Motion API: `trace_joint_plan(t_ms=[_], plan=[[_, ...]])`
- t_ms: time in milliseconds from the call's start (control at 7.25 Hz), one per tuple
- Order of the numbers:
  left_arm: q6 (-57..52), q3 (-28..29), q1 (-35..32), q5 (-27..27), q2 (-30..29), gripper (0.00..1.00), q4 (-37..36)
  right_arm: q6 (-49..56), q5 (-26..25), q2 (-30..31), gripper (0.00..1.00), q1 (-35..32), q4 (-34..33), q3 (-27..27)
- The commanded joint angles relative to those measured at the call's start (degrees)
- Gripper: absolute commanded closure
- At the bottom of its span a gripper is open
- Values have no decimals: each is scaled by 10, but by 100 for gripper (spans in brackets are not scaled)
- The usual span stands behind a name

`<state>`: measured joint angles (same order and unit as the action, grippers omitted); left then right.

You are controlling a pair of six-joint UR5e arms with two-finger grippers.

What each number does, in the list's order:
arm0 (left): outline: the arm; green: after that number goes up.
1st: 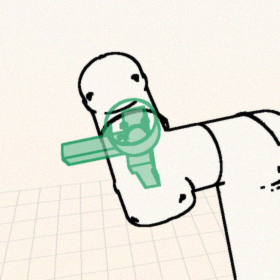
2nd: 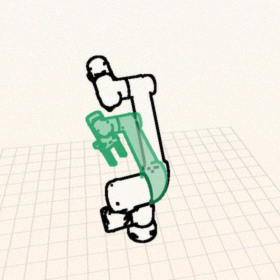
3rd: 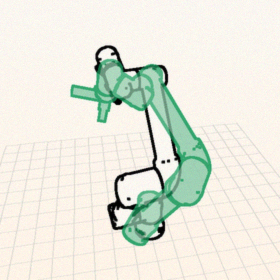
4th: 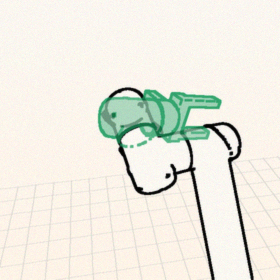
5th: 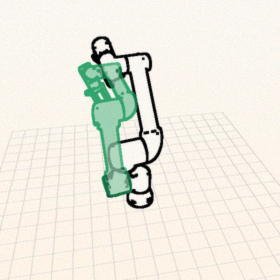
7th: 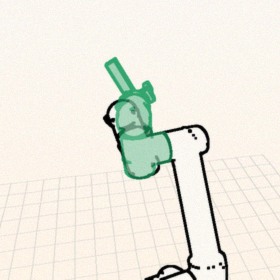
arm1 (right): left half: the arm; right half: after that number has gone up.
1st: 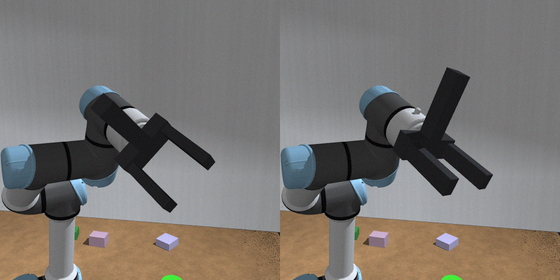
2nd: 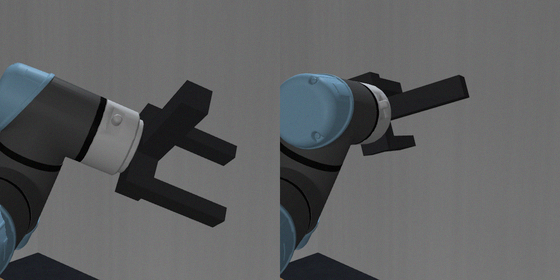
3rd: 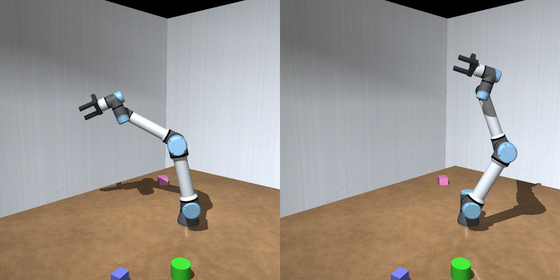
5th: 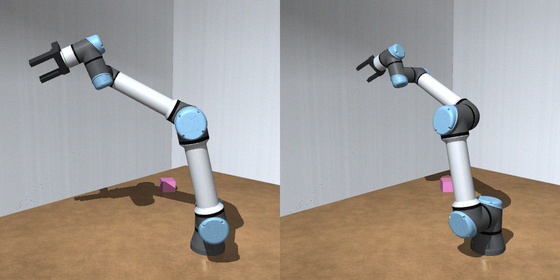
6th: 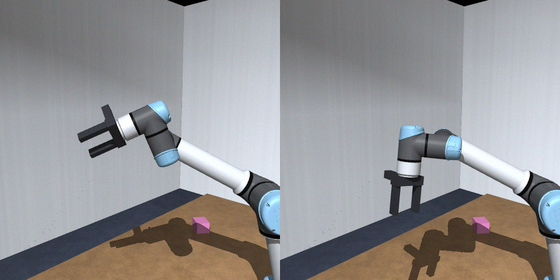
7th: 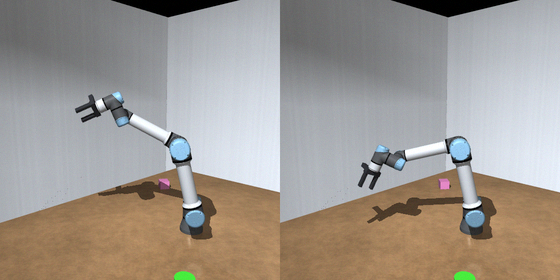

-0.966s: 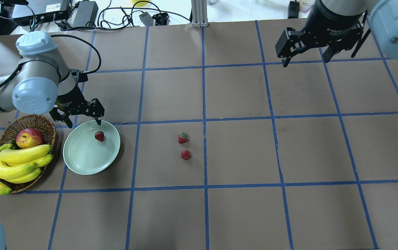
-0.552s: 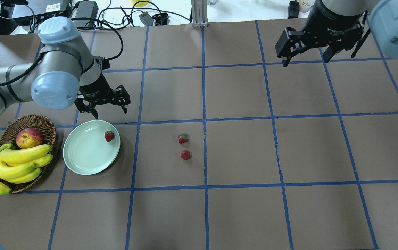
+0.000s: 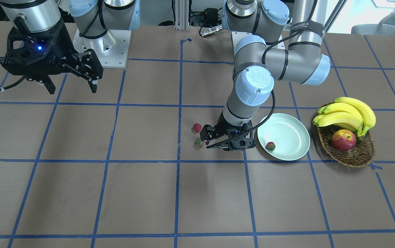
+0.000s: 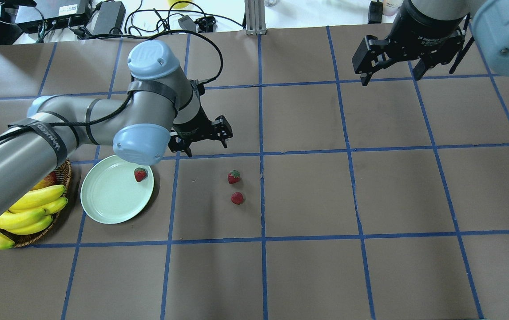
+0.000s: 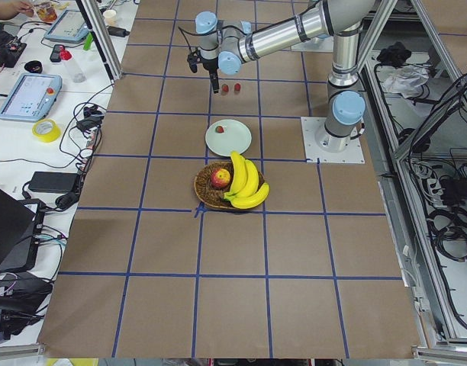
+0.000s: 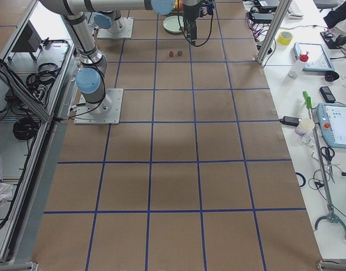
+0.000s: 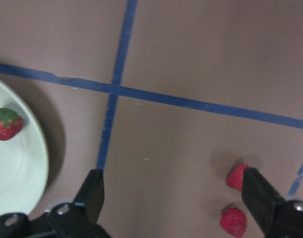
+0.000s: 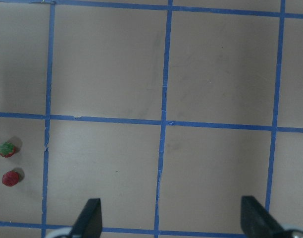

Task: Collect all strawberries into plate
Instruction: 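Move the left gripper back to the strawberries and grasp another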

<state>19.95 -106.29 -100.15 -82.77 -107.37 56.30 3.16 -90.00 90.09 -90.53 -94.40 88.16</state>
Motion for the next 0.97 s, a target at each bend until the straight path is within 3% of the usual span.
trace_joint_plan(t_ms=[0,414,552,828], plan=[[-1,-55,-30,15,-27,0,-105,0,0,0,0,0,0,0],[-35,-63,-43,15,-57,7,-130,0,3,0,0,-1,0,0],[-36,-64,-43,16,-63,24,-130,0,3,-1,0,0,0,0],[-33,-63,-44,22,-64,91,-128,0,3,0,0,0,0,0]])
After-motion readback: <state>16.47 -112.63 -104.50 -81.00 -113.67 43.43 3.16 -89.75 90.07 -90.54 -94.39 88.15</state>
